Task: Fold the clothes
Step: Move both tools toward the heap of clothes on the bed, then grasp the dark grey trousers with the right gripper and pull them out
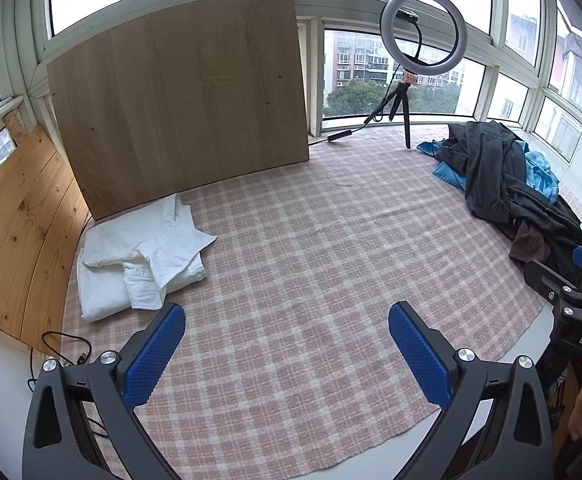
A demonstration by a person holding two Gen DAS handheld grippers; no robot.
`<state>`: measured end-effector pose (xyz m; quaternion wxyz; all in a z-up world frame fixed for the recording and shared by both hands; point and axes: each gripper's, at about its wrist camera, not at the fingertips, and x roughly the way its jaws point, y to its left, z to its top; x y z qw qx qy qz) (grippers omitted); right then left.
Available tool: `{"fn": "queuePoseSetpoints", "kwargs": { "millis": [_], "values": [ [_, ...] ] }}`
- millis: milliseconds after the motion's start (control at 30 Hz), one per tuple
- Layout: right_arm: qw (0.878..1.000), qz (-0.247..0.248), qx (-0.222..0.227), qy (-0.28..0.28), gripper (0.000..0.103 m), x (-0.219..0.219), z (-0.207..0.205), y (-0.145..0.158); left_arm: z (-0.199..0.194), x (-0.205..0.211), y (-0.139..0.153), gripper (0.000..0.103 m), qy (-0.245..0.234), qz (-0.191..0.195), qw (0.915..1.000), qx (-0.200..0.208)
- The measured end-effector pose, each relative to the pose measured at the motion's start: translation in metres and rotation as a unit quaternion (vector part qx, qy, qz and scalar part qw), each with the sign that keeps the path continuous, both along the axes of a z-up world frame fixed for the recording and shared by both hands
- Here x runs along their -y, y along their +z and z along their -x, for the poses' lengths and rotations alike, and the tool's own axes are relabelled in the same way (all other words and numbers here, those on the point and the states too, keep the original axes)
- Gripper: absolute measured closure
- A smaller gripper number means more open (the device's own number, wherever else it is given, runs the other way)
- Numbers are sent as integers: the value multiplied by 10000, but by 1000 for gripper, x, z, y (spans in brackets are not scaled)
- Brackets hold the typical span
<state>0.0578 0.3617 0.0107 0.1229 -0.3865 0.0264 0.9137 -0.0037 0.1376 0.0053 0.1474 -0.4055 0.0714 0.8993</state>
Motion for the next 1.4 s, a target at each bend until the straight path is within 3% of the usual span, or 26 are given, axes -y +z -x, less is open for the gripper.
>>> {"fn": "queuePoseSetpoints", "kwargs": {
  "millis": [367, 600, 967, 1133, 1300, 1400],
  "values": [
    [9989, 14, -59, -474, 0, -71, -24, 3, 6, -65, 2, 1, -643, -135, 9978, 46],
    [9963, 39, -432, -745, 0, -167, -25, 15, 18, -109, 6, 1, -764, -425, 9961, 96],
    [9988, 196, -388, 219, 0, -328, 85, 18, 42, -201, 14, 1, -35, -528, 9983, 254],
    [9969, 261, -359, 653, 0, -400, 136, 19, 45, -223, 22, 1, 436, -548, 9971, 308],
    [9961, -51, 484, 737, 0, -390, 274, -27, 39, -208, 27, 1, 1187, -267, 9922, 275],
    [9924, -65, 910, 830, 3, -384, 327, -57, 37, -184, 23, 1, 1668, -183, 9851, 374]
  ]
}}
